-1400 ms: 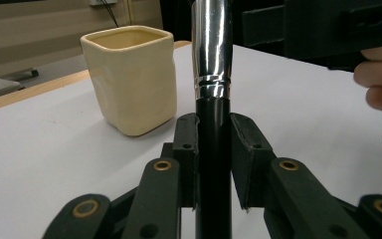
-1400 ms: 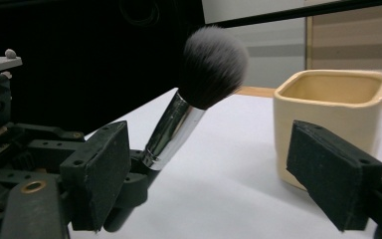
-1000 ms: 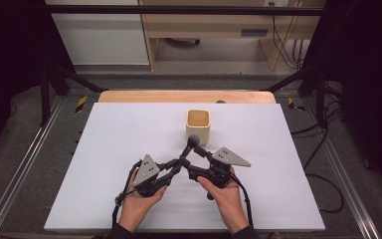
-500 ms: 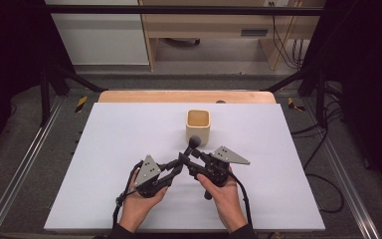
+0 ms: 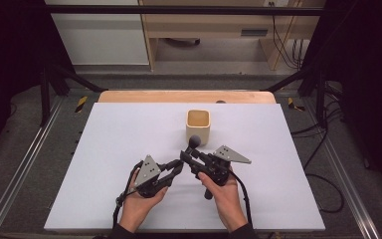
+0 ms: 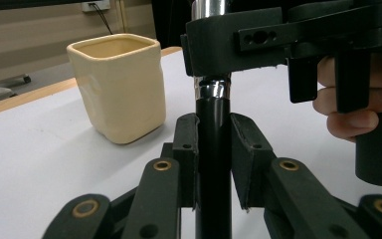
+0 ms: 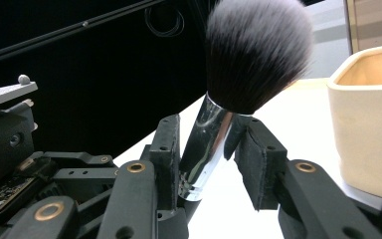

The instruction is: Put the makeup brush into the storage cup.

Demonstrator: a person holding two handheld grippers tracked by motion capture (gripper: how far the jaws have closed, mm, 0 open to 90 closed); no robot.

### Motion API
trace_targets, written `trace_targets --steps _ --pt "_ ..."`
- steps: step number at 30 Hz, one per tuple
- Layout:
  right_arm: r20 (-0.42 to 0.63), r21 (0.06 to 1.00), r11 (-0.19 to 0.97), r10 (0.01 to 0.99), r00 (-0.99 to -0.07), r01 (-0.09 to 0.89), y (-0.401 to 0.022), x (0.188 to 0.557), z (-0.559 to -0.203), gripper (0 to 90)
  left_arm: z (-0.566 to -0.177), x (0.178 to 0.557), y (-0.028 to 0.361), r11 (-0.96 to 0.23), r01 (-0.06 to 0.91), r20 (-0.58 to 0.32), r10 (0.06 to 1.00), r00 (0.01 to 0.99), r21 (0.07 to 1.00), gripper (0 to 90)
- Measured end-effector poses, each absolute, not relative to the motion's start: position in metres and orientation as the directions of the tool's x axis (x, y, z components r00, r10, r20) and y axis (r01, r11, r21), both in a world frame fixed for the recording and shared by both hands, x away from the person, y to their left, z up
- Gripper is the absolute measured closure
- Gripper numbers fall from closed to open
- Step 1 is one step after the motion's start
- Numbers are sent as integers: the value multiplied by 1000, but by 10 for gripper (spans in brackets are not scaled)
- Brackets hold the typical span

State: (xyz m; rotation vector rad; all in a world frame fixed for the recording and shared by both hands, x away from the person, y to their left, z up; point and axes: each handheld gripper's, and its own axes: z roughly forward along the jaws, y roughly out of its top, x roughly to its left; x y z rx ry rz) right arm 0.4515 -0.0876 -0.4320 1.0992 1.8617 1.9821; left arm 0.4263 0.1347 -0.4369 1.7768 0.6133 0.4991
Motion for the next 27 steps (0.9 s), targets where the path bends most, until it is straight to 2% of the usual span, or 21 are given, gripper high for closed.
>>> trace_targets --steps 19,21,27 --pt "405 913 -208 565 -719 351 -89 449 -429 703 -437 428 133 -231 165 13 614 789 959 737" --pt "393 918 -207 578 -715 338 -91 449 -428 703 -438 428 132 -228 178 0 616 788 957 646" --pt "308 949 -151 641 -703 278 -102 451 -418 704 -439 427 129 -245 169 19 618 786 955 516"
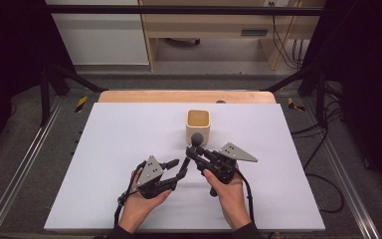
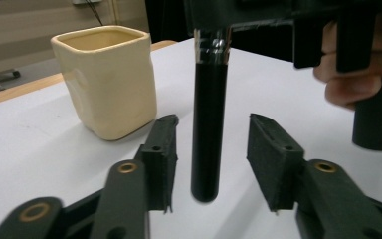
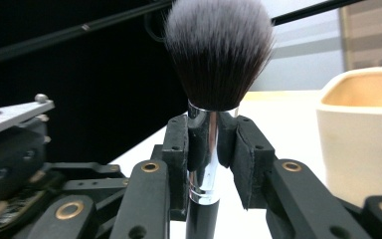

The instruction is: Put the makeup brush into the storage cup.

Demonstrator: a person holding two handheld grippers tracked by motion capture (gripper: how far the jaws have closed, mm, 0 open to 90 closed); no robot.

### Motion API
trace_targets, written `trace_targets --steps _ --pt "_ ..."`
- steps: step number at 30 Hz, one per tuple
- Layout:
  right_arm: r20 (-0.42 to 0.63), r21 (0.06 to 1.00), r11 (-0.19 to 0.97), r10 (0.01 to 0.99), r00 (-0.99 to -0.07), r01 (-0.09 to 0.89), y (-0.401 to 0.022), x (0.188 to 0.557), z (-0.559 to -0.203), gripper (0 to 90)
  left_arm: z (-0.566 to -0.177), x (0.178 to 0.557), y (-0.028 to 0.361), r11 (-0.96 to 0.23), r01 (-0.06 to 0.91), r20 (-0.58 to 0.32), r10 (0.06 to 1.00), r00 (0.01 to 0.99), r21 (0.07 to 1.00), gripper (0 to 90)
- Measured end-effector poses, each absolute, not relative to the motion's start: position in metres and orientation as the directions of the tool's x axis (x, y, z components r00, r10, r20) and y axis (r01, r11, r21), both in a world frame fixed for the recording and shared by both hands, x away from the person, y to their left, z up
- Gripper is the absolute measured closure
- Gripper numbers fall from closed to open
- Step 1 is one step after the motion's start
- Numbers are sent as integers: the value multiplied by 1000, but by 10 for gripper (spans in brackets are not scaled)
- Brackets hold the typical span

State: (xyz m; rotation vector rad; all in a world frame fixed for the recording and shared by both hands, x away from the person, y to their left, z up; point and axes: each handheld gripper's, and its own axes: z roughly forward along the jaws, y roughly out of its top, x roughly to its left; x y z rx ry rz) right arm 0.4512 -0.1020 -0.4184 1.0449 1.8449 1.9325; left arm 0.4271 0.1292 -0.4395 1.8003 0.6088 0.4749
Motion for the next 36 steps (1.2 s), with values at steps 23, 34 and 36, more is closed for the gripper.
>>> trace_targets --steps 23,34,36 --pt "207 972 -71 706 -677 223 -119 453 -400 704 -444 434 135 -261 195 22 648 762 946 136" --pt "175 977 -44 715 -677 207 -120 454 -397 704 -446 435 137 -266 202 19 647 763 943 125" --pt "171 977 -35 717 -676 211 -121 454 -396 704 -446 435 137 -264 202 18 647 763 943 122"
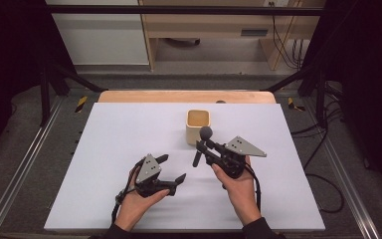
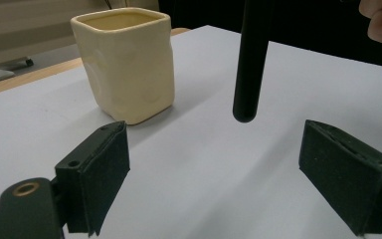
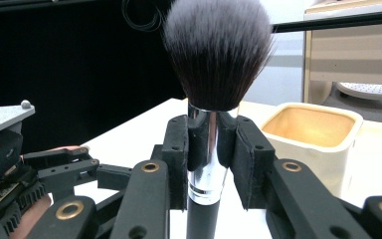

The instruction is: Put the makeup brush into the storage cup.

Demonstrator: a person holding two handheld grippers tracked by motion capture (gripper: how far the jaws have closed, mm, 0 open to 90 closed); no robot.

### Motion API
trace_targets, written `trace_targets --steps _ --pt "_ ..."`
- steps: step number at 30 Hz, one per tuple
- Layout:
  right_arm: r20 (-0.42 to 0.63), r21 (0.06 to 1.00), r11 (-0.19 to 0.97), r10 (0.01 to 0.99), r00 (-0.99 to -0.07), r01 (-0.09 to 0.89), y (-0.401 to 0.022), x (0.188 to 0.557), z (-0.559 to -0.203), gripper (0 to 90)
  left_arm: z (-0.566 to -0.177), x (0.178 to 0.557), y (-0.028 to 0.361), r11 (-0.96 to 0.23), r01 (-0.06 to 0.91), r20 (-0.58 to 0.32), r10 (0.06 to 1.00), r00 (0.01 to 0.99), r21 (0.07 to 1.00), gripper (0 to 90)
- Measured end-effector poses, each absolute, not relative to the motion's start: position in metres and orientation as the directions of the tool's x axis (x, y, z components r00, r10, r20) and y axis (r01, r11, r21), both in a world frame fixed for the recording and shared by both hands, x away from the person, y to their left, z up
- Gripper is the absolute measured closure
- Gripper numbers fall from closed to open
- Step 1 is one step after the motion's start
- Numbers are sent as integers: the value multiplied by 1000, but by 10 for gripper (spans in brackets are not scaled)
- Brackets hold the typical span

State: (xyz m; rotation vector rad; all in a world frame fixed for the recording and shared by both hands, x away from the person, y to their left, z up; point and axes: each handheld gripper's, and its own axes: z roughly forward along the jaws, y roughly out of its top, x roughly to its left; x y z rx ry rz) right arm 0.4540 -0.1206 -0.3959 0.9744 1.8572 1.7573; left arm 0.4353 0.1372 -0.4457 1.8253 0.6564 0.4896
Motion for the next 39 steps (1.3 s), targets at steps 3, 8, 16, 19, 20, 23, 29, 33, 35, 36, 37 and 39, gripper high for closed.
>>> trace_targets --steps 3,8,16,19,20,23,29,33,35,36,37,39 --pt "167 978 -34 718 -676 205 -121 455 -395 703 -446 435 137 -261 201 18 650 759 944 119" --pt "163 978 -27 718 -676 207 -123 454 -394 704 -445 436 138 -259 201 18 653 757 945 113" --pt "146 980 -11 723 -676 200 -125 455 -390 704 -445 436 140 -254 201 17 658 753 946 109" --pt "138 981 -6 723 -677 193 -125 456 -389 703 -444 436 141 -251 200 15 658 753 947 108" --pt "139 981 -6 723 -677 196 -125 456 -388 703 -444 437 141 -251 200 15 658 753 947 108" --pt "136 981 -3 724 -676 193 -125 456 -386 704 -444 437 141 -251 200 15 659 752 947 108" --pt "121 983 10 724 -679 186 -125 457 -384 704 -444 436 142 -246 199 14 659 752 949 107" --pt "116 982 17 725 -679 186 -125 457 -382 703 -443 437 143 -243 200 11 660 751 949 107" --pt "118 982 16 725 -679 188 -125 457 -382 703 -443 437 143 -243 200 11 660 751 949 107" --pt "109 983 22 725 -680 181 -125 458 -381 704 -443 437 143 -244 200 12 660 751 949 107" --pt "112 983 21 724 -681 183 -125 458 -381 704 -443 437 143 -246 200 13 660 751 949 106" --pt "111 982 24 725 -680 185 -124 458 -379 704 -444 437 143 -245 202 10 660 751 948 105"
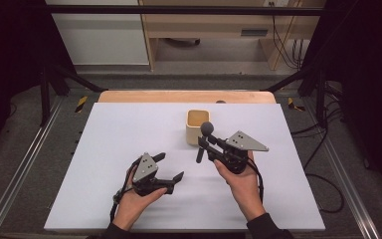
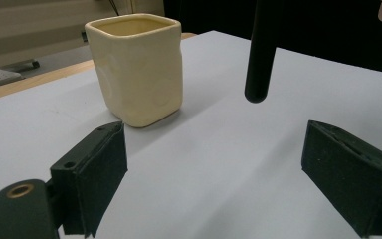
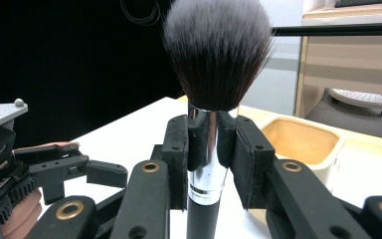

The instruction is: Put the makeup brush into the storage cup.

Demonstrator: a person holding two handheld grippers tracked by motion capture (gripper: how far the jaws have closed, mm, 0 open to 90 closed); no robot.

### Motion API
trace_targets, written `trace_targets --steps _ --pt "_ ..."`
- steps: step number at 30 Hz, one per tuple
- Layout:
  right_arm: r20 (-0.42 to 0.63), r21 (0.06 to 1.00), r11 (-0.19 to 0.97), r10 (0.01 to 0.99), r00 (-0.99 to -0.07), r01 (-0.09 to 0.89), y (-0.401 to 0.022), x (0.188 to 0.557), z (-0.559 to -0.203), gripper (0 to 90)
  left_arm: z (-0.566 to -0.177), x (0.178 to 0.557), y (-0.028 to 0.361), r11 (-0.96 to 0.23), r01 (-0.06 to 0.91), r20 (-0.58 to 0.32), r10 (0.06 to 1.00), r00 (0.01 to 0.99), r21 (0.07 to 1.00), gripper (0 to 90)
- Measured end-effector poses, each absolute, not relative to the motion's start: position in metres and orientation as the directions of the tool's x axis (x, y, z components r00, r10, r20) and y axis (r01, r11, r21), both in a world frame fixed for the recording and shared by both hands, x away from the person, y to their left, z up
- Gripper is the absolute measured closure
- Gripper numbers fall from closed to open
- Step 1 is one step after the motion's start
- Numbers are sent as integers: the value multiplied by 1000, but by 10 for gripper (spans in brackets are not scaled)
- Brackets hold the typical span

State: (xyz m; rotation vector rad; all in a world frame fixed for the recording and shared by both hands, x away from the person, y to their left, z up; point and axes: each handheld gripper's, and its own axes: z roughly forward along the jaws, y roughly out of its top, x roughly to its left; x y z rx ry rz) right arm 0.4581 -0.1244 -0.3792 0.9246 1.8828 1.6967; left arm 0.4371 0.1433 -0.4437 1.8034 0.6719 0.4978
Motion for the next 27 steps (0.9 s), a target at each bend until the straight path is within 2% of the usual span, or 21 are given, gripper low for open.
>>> trace_targets --steps 16,27 --pt "87 984 45 730 -678 174 -123 467 -365 703 -444 440 155 -218 194 1 667 745 957 77" --pt "68 986 53 744 -664 160 -129 475 -353 704 -442 435 168 -221 151 37 669 743 963 66"
